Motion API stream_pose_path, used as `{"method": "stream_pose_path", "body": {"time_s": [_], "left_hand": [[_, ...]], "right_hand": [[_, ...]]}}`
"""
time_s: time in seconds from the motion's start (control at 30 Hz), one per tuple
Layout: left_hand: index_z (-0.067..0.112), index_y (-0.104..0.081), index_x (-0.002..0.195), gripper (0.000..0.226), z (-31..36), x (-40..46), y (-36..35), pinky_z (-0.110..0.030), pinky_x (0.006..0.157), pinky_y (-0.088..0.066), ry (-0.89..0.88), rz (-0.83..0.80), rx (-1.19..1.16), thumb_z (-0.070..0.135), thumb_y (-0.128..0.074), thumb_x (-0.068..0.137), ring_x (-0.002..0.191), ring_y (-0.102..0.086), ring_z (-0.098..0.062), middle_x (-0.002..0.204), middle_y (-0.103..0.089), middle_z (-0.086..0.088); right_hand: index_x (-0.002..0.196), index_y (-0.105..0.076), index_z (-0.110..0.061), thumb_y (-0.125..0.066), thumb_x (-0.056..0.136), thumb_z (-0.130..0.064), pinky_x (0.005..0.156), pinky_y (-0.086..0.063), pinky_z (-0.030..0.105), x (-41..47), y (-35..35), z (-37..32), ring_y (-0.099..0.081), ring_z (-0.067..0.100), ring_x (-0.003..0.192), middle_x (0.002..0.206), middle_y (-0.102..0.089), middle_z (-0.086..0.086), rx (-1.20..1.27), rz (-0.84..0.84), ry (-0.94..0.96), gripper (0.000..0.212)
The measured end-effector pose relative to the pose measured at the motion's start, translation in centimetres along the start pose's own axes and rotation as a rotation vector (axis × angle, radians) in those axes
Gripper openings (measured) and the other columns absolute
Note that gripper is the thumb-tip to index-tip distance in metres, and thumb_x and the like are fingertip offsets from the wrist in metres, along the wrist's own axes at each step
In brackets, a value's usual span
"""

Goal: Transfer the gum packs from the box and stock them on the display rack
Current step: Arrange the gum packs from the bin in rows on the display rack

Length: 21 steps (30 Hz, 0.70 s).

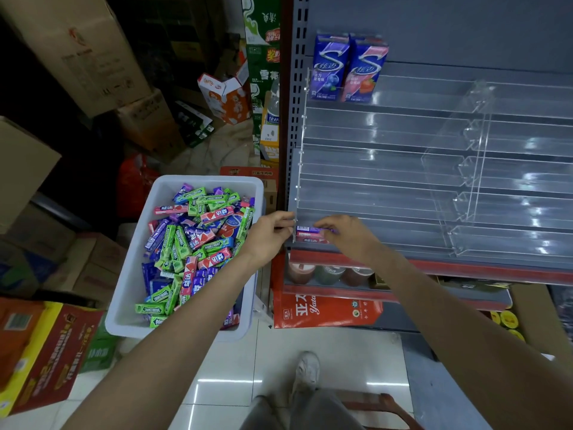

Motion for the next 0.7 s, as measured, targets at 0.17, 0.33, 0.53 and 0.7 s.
{"method": "stream_pose_path", "body": {"time_s": [0.17,0.33,0.53,0.7], "left_hand": [[0.011,-0.059,0.123,0.03,0.2,0.0,0.2,-0.03,0.089,-0.052,-0.004,0.04,-0.007,0.006,-0.054,0.093,0.109,-0.06,-0.017,0.114,-0.066,-0.005],[0.012,-0.063,0.111,0.022,0.8,-0.6,1.1,-0.012,0.078,-0.049,-0.039,0.098,-0.016,0.005,-0.054,0.092,0.096,-0.062,-0.01,0.097,-0.065,0.002],[0.014,-0.065,0.101,0.015,1.2,-2.2,5.4,-0.003,0.07,-0.043,-0.114,0.264,0.052,0.007,-0.055,0.092,0.088,-0.059,-0.004,0.095,-0.065,0.005],[0.012,-0.065,0.102,0.013,-1.2,-3.5,11.3,-0.014,0.069,-0.043,-0.034,0.493,0.188,0.013,-0.055,0.093,0.086,-0.06,-0.01,0.094,-0.066,0.002]], "right_hand": [[0.124,-0.059,-0.011,-0.05,0.095,-0.011,0.097,-0.04,0.024,-0.3,0.4,-0.2,-0.056,0.019,0.113,0.125,-0.061,0.006,0.002,0.036,0.005,0.03],[0.124,-0.058,-0.01,-0.048,0.096,-0.012,0.096,-0.038,0.021,-0.7,1.2,-1.0,-0.054,0.019,0.113,0.125,-0.058,0.007,-0.013,0.12,0.068,0.03],[0.114,-0.065,-0.007,-0.052,0.093,-0.003,0.087,-0.043,0.011,0.7,1.3,-6.0,-0.06,0.015,0.096,0.107,-0.064,0.009,0.162,0.207,0.236,0.025],[0.114,-0.064,-0.007,-0.05,0.094,-0.007,0.081,-0.043,0.015,4.3,-1.0,-11.9,-0.06,0.017,0.092,0.107,-0.061,0.009,0.162,0.125,0.342,0.025]]}}
Point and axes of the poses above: each hand's wrist, its own x-axis towards the middle knuckle, its own y-axis out of the back of the hand, z = x × y, the point moved 2 cm from there along x, towards the middle knuckle
